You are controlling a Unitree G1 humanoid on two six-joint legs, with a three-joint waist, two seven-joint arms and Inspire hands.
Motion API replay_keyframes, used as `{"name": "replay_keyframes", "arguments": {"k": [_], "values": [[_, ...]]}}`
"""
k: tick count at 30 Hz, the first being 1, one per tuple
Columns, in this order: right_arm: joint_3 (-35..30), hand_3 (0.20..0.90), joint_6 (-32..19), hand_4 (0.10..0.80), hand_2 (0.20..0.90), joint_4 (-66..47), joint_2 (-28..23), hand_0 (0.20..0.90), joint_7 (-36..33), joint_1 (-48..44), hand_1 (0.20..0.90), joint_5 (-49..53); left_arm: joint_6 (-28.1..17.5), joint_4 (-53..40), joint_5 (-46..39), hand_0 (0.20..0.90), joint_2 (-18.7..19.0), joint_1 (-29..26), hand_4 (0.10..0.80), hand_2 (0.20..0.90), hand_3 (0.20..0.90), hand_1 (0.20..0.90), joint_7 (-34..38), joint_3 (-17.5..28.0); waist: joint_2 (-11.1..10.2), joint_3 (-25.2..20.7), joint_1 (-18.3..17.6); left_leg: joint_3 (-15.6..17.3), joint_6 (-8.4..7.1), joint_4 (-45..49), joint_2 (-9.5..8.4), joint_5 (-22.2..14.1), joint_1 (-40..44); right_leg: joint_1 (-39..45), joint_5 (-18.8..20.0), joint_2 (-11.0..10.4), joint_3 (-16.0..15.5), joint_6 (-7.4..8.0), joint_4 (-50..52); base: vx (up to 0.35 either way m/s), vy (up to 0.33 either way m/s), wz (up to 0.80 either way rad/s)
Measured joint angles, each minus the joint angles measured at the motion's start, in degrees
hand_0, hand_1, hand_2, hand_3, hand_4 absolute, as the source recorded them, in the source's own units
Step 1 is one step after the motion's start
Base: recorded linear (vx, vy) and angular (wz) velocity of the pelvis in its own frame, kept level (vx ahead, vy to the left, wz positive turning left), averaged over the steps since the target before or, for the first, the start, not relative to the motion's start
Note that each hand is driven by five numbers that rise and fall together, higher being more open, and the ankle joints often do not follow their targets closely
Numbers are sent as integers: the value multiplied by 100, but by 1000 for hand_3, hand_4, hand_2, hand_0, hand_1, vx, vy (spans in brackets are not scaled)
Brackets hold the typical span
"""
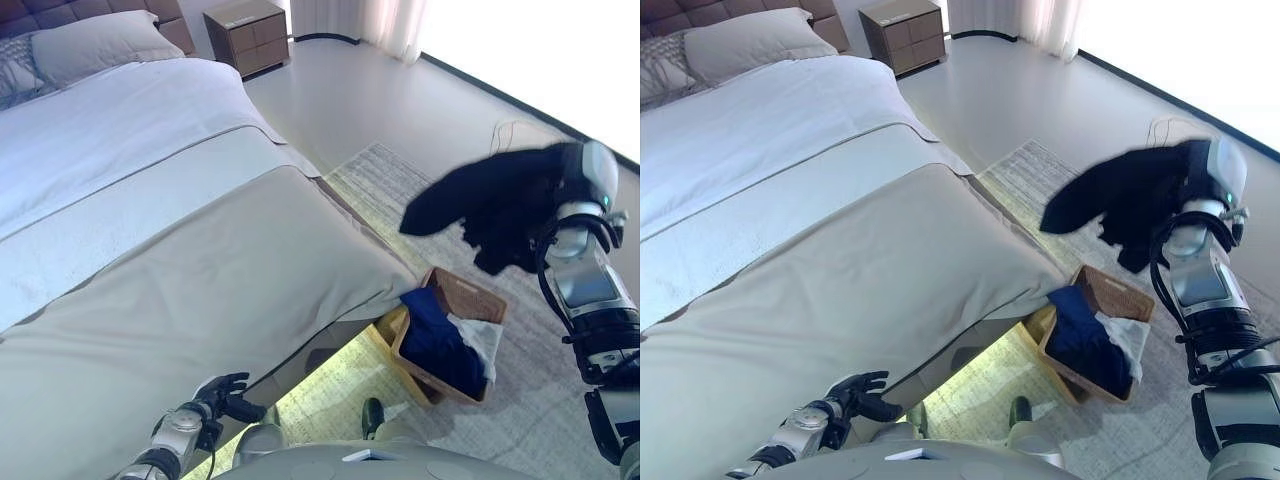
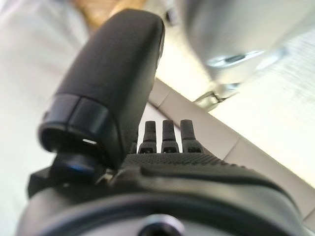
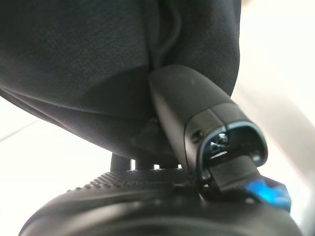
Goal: Pick up the clothes from the bed and place them into the basket
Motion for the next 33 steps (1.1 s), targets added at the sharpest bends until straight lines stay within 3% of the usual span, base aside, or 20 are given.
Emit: {"name": "replay_keyframes", "arguments": {"k": [1, 3, 7, 10, 13, 14, 20, 24, 29, 33], "values": [[171, 200, -25, 100, 300, 267, -44, 300, 10, -118, 300, -40, -1, -1, -37, 900, 10, -73, 800, 900, 900, 900, 10, -101, 62, 61, -11, -16, -1, 71, -1, 1, -85, -123, -48, -23, 18, -15, 112, -398, -25, -3], [622, 200, -38, 100, 300, 1146, -262, 300, 66, -773, 300, -86, -12, -76, -260, 900, -12, -483, 800, 900, 900, 900, 13, -433, 435, 390, -1, -20, 11, 322, -29, 9, -544, -653, -77, -89, 88, -16, 476, -352, -12, -7], [1203, 200, 36, 100, 300, 1992, -357, 300, 5, -1792, 300, -211, -82, -238, -644, 900, -21, -983, 800, 900, 900, 900, 172, -628, 953, 987, -9, -110, 18, 332, -173, 66, -1166, -1529, -76, -213, 126, -15, 981, -254, -58, -9], [1534, 200, 98, 100, 300, 2436, -173, 300, -90, -2308, 300, -200, -206, -451, -914, 900, 55, -1288, 800, 900, 900, 900, 208, -658, 1096, 1505, 2, -409, 31, 292, -311, 82, -1584, -2110, -73, -257, 168, -18, 1229, -204, -35, -9], [1558, 200, 295, 100, 300, 2826, 110, 300, -201, -2597, 300, -138, -282, -570, -1106, 900, 71, -1401, 800, 900, 900, 900, 199, -687, 1090, 1588, 67, -457, 37, 237, -354, 140, -2071, -2695, -22, -252, 220, -53, 1300, -67, -5, -15], [1558, 900, 396, 800, 900, 2960, 208, 900, -211, -2603, 900, -132, -282, -595, -1110, 900, 59, -1398, 800, 900, 900, 900, 198, -729, 1088, 1590, 142, -466, 68, 156, -352, 361, -2086, -2802, 18, -222, 281, -83, 1322, -49, -9, -21], [1553, 900, 878, 800, 900, 3723, 320, 900, -392, -2821, 900, -16, -427, -669, -1330, 900, 82, -1489, 800, 900, 900, 900, 248, -799, 1080, 1596, 233, -446, 47, 66, -413, 465, -2389, -3188, 72, -277, 288, -105, 1431, -12, -23, -2], [1526, 900, 926, 800, 900, 3732, 320, 900, -619, -2828, 900, 200, -445, -749, -1332, 900, 197, -1497, 800, 900, 900, 900, 242, -791, 1081, 1596, 307, -459, 46, -14, -397, 466, -2373, -3172, 70, -264, 234, -104, 1377, 27, 42, 1], [1084, 900, 731, 800, 900, 3577, 325, 900, -1143, -2548, 900, 435, -460, -889, -1330, 900, 248, -1492, 800, 900, 900, 900, 208, -745, 1061, 1609, 305, -474, 44, -109, -400, 467, -2150, -2916, 71, -279, 137, -104, 1307, 39, 97, 7], [548, 900, 150, 800, 900, 3326, 461, 900, -1422, -1696, 900, 886, -415, -887, -1321, 900, 250, -1383, 800, 900, 900, 900, 123, -731, 988, 1660, 254, -533, 44, -305, -372, 466, -1464, -2105, 70, -243, 19, -101, 971, 104, 110, 7]]}}
